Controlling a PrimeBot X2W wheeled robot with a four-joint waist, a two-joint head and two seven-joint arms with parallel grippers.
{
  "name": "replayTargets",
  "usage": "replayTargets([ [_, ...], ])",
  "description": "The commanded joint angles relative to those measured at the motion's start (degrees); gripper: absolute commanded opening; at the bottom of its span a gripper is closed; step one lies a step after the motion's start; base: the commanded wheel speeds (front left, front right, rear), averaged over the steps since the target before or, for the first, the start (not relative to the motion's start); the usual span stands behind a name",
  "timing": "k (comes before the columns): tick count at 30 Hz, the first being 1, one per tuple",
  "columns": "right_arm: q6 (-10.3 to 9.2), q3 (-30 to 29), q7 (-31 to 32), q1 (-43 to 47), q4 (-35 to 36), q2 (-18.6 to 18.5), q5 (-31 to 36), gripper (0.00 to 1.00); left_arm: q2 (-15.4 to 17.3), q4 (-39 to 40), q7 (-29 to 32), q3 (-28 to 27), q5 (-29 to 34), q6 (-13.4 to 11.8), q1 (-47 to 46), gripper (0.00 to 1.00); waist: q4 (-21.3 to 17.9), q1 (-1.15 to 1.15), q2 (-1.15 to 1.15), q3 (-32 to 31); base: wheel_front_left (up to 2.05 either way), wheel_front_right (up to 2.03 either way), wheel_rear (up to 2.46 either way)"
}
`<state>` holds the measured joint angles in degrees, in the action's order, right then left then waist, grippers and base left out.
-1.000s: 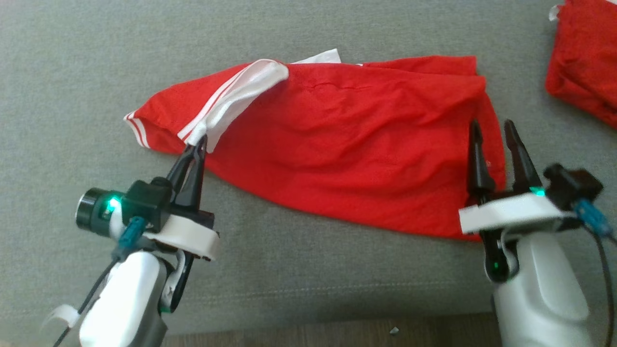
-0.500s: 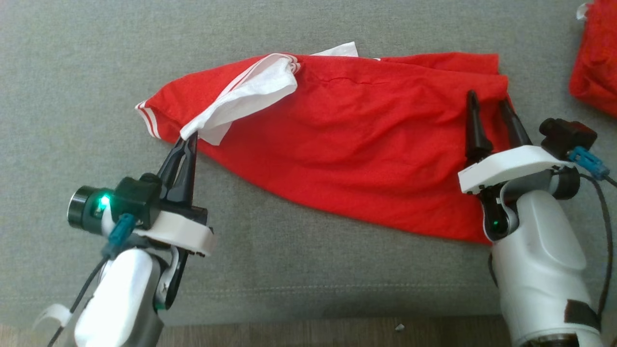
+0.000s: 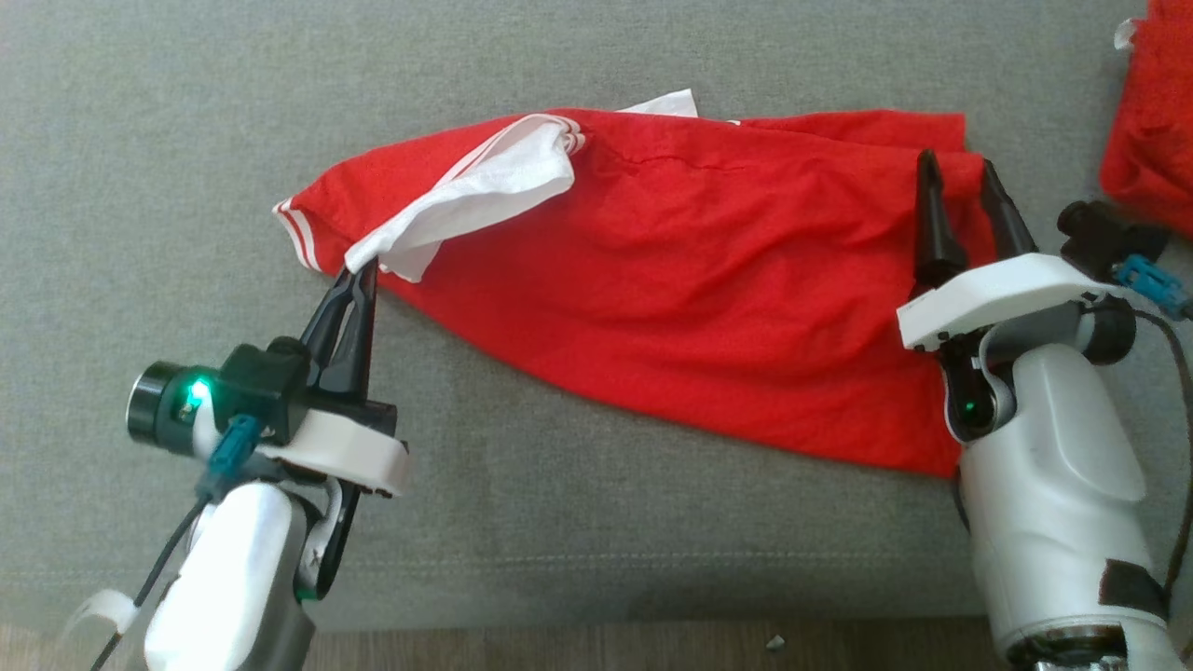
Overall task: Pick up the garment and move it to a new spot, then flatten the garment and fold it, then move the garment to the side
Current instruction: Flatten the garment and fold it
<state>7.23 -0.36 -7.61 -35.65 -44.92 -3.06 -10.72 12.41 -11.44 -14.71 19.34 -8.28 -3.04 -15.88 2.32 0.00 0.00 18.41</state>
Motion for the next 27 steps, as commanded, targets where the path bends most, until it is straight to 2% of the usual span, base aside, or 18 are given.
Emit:
replayTargets([
  [1,0.25,2.1,0.6,-0.5,2.7,0.2,-1.8,0.46,0.8,1.4,-0.3,-2.7,0.5,0.0,-0.5,0.00,0.0,0.00,0.00,-0.3,0.00,0.00,0.00],
  [2,0.25,2.6,0.9,-0.3,3.2,0.2,-2.7,0.29,0.8,1.3,-0.3,-2.9,0.6,0.0,-0.4,0.00,0.0,0.00,0.00,-0.4,0.00,0.00,0.00],
  [3,0.25,2.9,1.3,-0.1,3.8,0.2,-3.2,0.00,0.7,1.2,-0.3,-3.0,0.6,0.1,-0.3,0.00,-0.1,0.00,0.00,-0.5,0.00,0.00,0.00],
  [9,0.25,2.6,3.2,0.8,7.0,0.2,-3.4,0.00,0.0,1.7,-0.3,-4.6,-0.1,1.0,-0.7,0.00,0.0,0.00,0.00,-1.4,0.00,0.00,0.00],
  [12,0.25,1.8,3.9,0.5,10.0,0.2,-3.4,0.00,-1.5,3.5,-0.3,-7.4,-4.7,3.7,-2.4,0.00,0.1,0.00,0.00,-2.1,0.00,0.00,0.00],
  [15,0.25,0.8,6.3,-1.0,13.5,-0.1,-4.0,0.00,-1.3,3.9,-0.3,-10.3,-9.6,6.9,-6.5,0.00,0.1,0.00,0.00,-2.7,0.00,0.00,0.00],
  [19,0.25,0.2,11.2,-6.2,17.4,-2.3,-4.7,0.00,2.1,3.0,3.4,-12.8,-14.5,9.1,-16.9,0.00,-0.6,0.00,0.00,-2.6,0.00,0.00,0.00],
  [24,0.25,-0.5,16.5,-17.4,18.6,-5.0,-5.6,0.00,6.5,-2.2,11.6,-13.6,-18.9,10.0,-34.1,0.00,-1.8,0.00,0.00,0.3,0.00,0.00,0.00],
  [27,0.25,0.5,18.1,-25.7,17.7,-5.8,-6.4,0.00,8.6,-6.2,14.1,-12.7,-19.2,10.3,-45.6,0.00,-2.7,0.00,0.00,3.8,0.00,0.00,0.00],
])
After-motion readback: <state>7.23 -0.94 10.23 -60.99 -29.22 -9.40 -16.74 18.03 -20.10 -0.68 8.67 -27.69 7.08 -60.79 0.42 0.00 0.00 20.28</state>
